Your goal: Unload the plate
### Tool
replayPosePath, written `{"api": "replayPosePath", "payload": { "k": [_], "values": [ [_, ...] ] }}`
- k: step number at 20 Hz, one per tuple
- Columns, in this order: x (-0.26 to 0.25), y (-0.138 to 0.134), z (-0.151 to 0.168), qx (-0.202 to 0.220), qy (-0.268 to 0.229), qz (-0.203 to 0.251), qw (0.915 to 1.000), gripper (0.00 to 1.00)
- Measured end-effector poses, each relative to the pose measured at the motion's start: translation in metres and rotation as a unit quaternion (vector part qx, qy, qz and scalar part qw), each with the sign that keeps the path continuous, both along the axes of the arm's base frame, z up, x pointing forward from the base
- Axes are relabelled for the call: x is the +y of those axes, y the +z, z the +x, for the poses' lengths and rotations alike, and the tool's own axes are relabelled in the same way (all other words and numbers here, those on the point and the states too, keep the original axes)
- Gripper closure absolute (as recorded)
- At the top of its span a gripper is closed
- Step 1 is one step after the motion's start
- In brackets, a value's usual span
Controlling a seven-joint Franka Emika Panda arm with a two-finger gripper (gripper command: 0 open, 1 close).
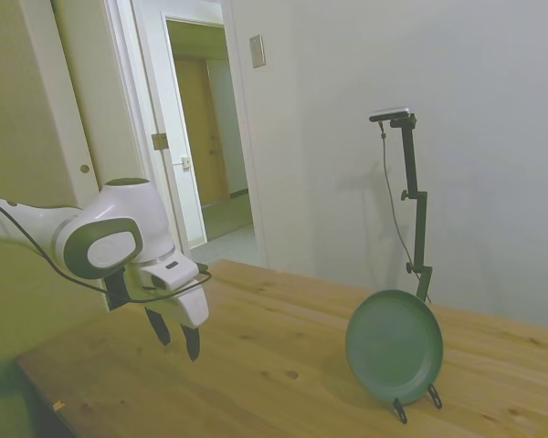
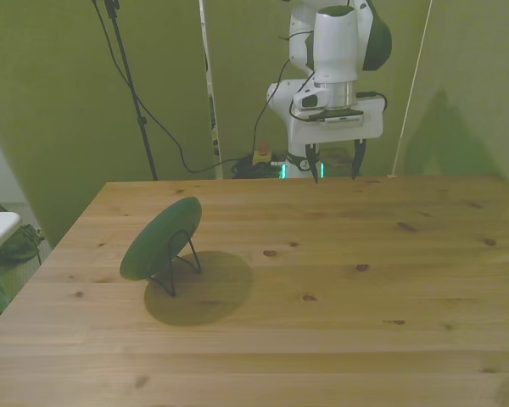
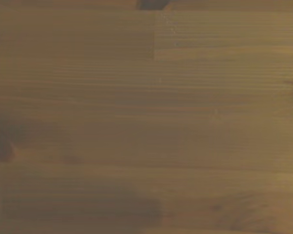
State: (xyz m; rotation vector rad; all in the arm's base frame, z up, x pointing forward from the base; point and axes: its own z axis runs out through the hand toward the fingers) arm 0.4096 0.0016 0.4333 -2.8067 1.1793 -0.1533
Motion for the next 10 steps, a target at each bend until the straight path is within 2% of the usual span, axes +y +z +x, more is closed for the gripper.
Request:
{"api": "replayPosePath", "payload": {
  "k": [3, 10],
  "values": [
    [-0.003, 0.002, 0.002, -0.005, -0.004, 0.0, 1.0, 0.0],
    [-0.074, 0.056, 0.021, -0.09, -0.072, -0.051, 0.992, 0.0]
  ]
}}
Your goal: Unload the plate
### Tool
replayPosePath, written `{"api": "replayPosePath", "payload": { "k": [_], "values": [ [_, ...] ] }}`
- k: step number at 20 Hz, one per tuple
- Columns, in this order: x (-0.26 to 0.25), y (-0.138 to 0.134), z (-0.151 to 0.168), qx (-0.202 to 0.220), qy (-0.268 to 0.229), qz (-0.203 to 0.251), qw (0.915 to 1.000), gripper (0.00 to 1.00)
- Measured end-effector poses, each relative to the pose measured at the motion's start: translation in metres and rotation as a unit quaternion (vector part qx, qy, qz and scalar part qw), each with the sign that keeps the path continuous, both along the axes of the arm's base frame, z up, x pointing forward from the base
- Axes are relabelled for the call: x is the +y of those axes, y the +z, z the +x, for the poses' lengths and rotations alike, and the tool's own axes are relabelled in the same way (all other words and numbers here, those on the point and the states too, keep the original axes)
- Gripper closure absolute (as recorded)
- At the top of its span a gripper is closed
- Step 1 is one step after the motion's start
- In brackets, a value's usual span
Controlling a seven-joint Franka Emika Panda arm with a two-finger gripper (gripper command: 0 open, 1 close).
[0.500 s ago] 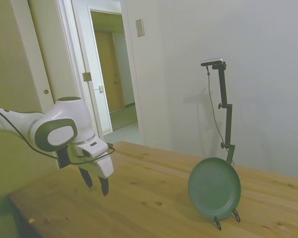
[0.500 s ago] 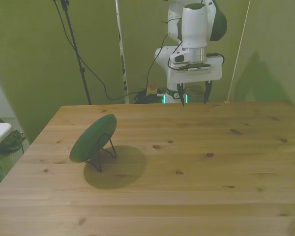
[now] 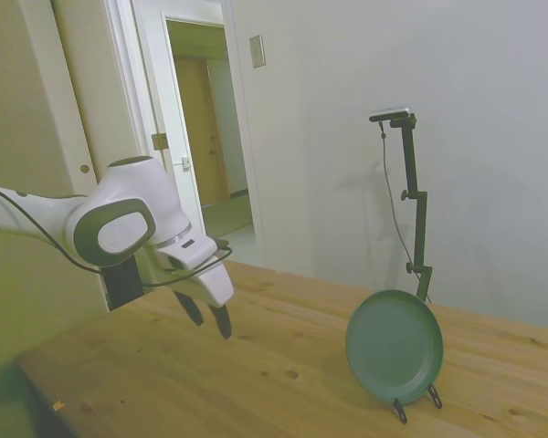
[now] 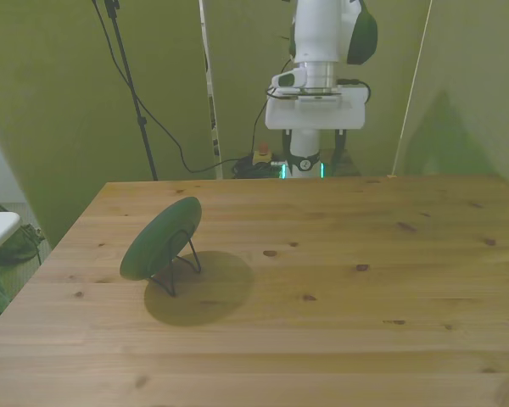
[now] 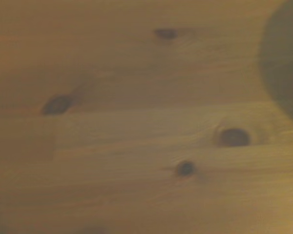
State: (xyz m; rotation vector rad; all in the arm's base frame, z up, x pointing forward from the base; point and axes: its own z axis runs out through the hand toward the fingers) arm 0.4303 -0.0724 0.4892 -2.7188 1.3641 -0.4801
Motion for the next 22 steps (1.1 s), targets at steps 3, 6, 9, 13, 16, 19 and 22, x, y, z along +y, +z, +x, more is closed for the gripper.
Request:
{"api": "replayPosePath", "payload": {
  "k": [3, 6, 9, 13, 16, 19, 22],
  "values": [
    [-0.037, 0.021, 0.002, -0.023, -0.031, -0.013, 0.9991, 0.0],
    [-0.082, 0.04, 0.003, -0.049, -0.067, -0.026, 0.9962, 0.0],
    [-0.128, 0.051, 0.006, -0.064, -0.101, -0.029, 0.9924, 0.0],
    [-0.18, 0.05, 0.018, -0.067, -0.123, -0.035, 0.9896, 0.0],
    [-0.2, 0.047, 0.031, -0.063, -0.121, -0.035, 0.99, 0.0],
    [-0.2, 0.047, 0.044, -0.075, -0.113, -0.021, 0.9906, 0.0],
    [-0.217, 0.045, 0.047, -0.103, -0.136, -0.006, 0.9854, 0.0]
  ]
}}
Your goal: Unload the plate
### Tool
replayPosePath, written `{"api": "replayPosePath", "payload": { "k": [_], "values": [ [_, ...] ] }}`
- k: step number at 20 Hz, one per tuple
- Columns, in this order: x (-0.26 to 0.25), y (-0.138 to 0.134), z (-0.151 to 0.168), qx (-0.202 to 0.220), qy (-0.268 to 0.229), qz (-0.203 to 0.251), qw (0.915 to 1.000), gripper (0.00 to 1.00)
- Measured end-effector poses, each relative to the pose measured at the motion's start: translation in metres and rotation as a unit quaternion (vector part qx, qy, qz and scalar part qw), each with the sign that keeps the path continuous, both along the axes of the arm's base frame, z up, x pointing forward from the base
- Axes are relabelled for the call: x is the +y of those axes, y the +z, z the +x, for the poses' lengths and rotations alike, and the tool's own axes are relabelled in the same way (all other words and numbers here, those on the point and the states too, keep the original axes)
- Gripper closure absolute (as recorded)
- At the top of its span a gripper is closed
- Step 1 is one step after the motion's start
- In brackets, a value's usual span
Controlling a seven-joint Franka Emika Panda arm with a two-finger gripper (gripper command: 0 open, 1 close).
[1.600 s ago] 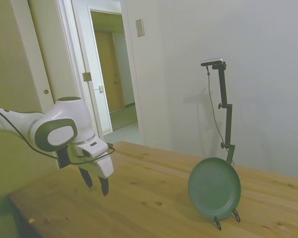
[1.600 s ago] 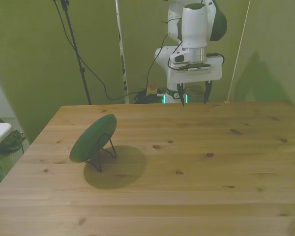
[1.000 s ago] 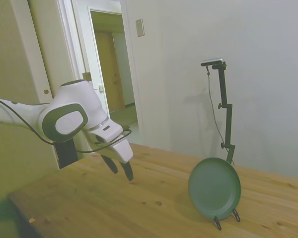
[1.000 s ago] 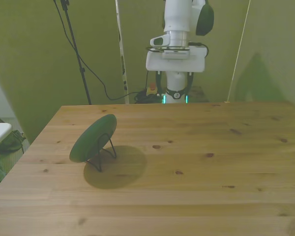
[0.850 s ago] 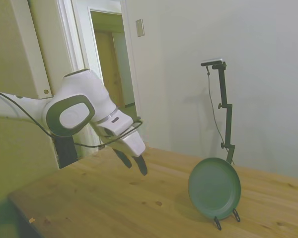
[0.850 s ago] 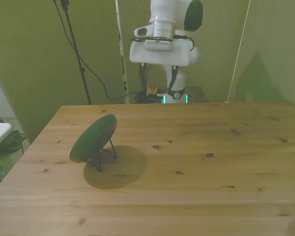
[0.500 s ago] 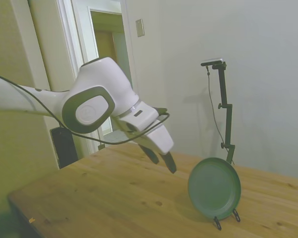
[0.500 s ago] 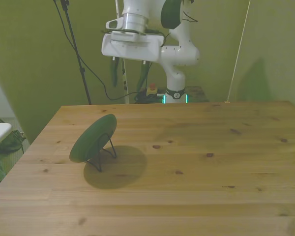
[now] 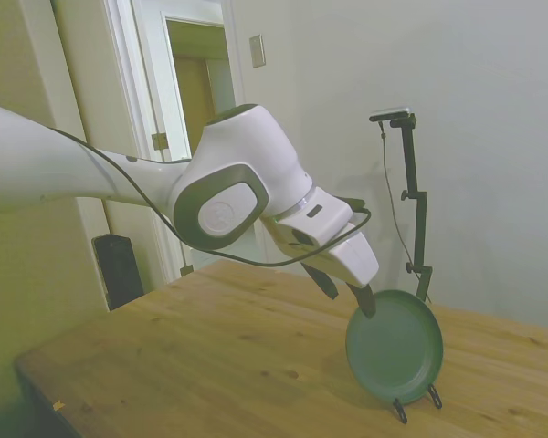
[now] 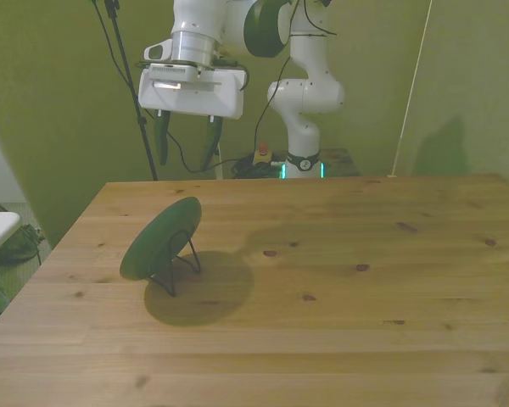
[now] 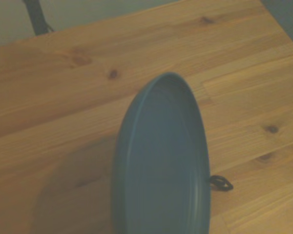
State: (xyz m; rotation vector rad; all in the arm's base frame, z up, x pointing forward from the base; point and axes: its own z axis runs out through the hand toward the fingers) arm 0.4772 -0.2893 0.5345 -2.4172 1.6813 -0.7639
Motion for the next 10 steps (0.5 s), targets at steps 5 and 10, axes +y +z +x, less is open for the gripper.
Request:
{"api": "replayPosePath", "payload": {
  "k": [5, 10],
  "values": [
    [-0.035, 0.004, 0.009, -0.049, 0.005, 0.035, 0.9982, 0.0],
    [-0.034, -0.003, 0.036, -0.059, 0.043, 0.076, 0.9945, 0.0]
  ]
}}
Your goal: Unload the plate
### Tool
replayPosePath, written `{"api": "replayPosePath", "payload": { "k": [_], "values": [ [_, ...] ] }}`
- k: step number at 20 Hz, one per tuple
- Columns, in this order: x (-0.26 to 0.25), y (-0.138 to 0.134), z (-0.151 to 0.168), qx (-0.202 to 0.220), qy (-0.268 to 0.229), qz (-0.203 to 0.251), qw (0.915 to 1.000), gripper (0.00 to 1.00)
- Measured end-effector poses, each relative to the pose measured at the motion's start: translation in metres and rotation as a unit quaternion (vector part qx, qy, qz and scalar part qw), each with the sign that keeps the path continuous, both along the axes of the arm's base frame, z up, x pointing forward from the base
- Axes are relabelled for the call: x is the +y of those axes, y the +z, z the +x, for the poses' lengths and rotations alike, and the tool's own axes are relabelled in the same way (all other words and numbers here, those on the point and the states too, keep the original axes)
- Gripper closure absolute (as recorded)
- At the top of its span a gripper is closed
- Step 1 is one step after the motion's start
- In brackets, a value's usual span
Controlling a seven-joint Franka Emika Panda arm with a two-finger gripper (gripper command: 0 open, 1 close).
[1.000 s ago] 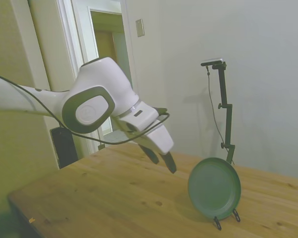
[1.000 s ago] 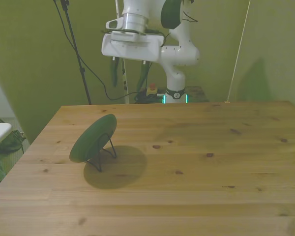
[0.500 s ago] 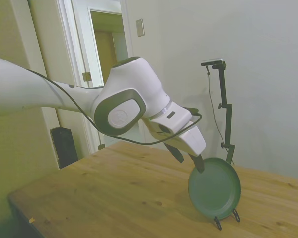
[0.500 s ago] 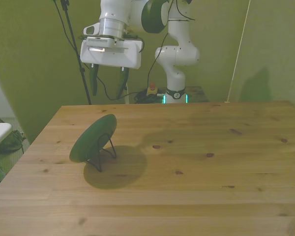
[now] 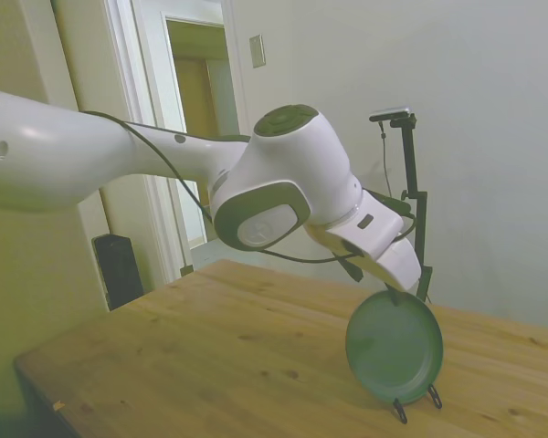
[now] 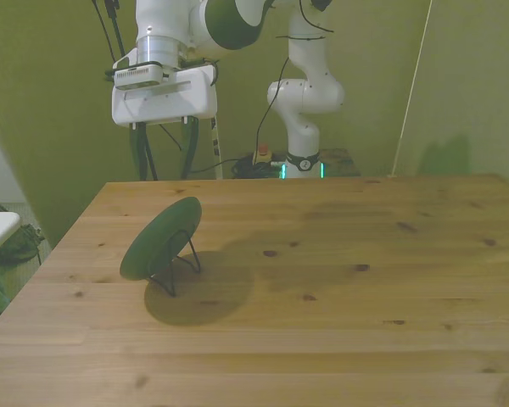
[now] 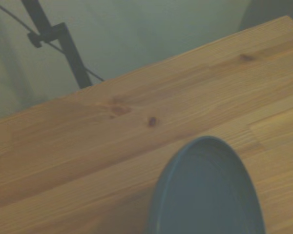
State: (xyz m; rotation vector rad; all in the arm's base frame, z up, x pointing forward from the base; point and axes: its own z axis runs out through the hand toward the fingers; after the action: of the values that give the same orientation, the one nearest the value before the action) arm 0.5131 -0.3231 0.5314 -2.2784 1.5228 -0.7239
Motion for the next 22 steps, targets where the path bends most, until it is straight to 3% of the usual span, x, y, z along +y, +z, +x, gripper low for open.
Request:
{"api": "replayPosePath", "payload": {
  "k": [6, 12, 21, 22],
  "values": [
    [-0.002, -0.003, 0.019, 0.024, 0.03, 0.077, 0.9963, 0.0],
    [-0.025, -0.019, 0.031, 0.045, 0.03, 0.094, 0.9941, 0.0],
    [-0.016, -0.037, 0.067, 0.055, 0.037, 0.123, 0.9902, 0.0],
    [-0.014, -0.036, 0.068, 0.053, 0.04, 0.132, 0.989, 1.0]
  ]
}}
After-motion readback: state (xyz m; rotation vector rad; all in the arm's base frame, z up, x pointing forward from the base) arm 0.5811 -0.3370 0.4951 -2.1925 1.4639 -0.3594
